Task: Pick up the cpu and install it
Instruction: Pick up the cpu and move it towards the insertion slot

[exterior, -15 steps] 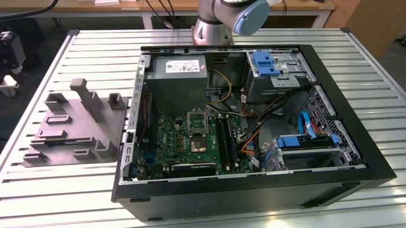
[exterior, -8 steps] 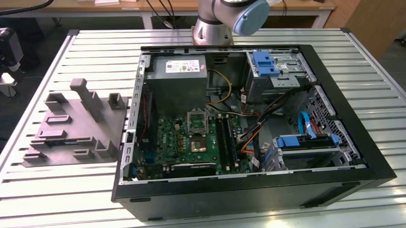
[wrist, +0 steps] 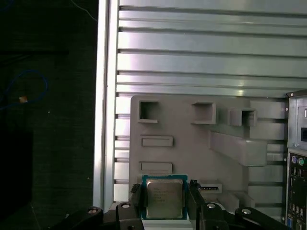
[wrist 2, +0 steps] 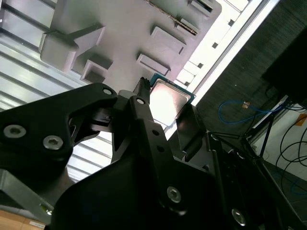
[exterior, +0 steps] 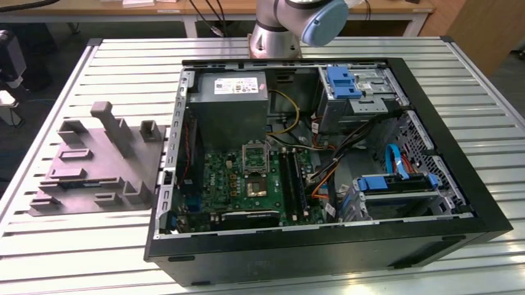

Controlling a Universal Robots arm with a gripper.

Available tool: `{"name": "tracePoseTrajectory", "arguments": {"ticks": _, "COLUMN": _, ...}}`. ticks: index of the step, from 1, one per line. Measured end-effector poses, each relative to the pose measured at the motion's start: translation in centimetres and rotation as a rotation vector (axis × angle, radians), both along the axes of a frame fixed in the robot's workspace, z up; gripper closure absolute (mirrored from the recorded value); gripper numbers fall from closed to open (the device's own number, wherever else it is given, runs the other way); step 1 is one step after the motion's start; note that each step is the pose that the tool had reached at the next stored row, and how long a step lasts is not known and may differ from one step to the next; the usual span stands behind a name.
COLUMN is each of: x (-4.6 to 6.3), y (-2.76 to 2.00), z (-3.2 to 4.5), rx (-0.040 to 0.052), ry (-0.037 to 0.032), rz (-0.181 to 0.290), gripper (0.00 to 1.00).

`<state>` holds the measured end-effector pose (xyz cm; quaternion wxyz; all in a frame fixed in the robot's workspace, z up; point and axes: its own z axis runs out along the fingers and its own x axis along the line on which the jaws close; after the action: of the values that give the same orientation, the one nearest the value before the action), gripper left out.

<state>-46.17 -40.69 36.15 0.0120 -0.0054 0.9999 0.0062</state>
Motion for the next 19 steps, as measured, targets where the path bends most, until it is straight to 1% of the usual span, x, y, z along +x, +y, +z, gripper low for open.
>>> {"name": "tracePoseTrajectory", "arguments": {"ticks": 12, "x": 0.0, "y": 0.0, "z": 1.19, "rx": 0.0, "ry": 0.0, "rz": 0.0, "gripper": 0.53}}
{"name": "tracePoseTrajectory", "arguments": {"ticks": 19, "x": 0.0, "y": 0.0, "z": 2.3, "rx": 0.0, "ry": 0.0, "rz": 0.0, "gripper": 0.53}}
